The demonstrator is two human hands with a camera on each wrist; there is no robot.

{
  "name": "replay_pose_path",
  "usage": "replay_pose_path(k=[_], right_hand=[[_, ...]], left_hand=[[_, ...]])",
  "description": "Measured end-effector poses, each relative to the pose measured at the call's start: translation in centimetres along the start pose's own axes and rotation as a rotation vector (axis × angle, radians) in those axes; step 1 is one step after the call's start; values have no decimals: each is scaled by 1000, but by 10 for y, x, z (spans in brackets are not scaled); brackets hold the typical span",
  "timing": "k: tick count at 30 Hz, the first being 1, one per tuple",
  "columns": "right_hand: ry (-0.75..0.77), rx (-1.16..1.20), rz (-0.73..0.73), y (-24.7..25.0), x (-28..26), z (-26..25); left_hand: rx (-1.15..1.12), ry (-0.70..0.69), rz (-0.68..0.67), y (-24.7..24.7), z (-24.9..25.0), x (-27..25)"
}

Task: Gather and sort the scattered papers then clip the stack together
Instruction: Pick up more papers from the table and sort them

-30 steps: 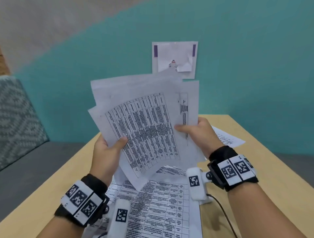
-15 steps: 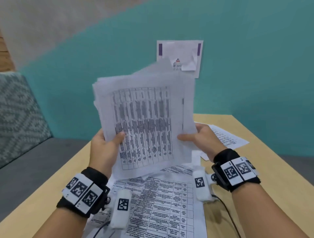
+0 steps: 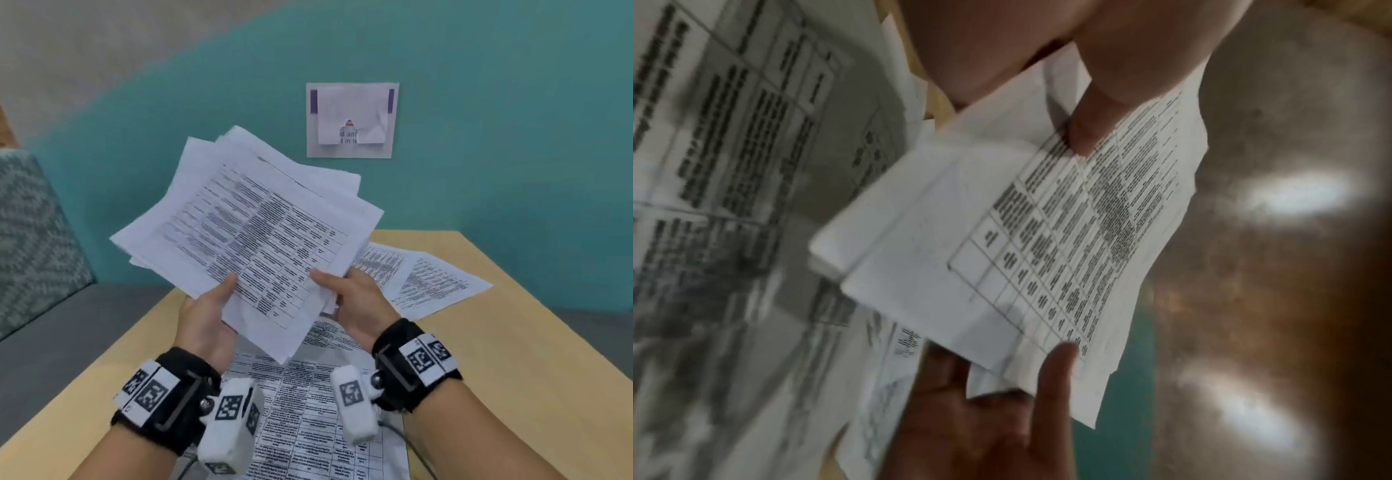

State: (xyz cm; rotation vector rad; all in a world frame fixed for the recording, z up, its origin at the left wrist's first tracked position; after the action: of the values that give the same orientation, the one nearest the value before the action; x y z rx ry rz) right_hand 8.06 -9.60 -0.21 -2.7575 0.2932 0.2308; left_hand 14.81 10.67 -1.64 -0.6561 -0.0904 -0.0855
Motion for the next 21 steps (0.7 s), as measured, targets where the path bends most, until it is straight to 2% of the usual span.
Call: replay_pose_path(k=[2,4,9,12,15,21], right_hand=[[39,29,133,4,6,1],[89,26,193,14,5,-6],[179,-57,301,56,-9,-37],[204,-172,318,76,-18,-49],[197,-266,306,81,-22,-53],[292,-352,302,63,-25,-60]], left_hand=[[33,-56,-56,-9,-2,-5],[64,-73,-85,-10,-1,-5],[56,-136,-42,9,22,18],[168,-196,-97,17,32,26],[278,-172,-215,11,26,20],[381,-389,-154,5,31,14]])
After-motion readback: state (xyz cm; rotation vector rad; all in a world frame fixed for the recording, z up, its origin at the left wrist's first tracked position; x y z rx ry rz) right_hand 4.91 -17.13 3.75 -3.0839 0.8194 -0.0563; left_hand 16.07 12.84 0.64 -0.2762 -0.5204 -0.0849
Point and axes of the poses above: each hand's wrist, its own x-axis towards the middle knuckle, its own y-axis out of the back of the hand, z = x × y, the point moved 3 cm from there along x, towards the middle knuckle, and after that the axes turned 13 degrees about -y, right-handed, at the moved point
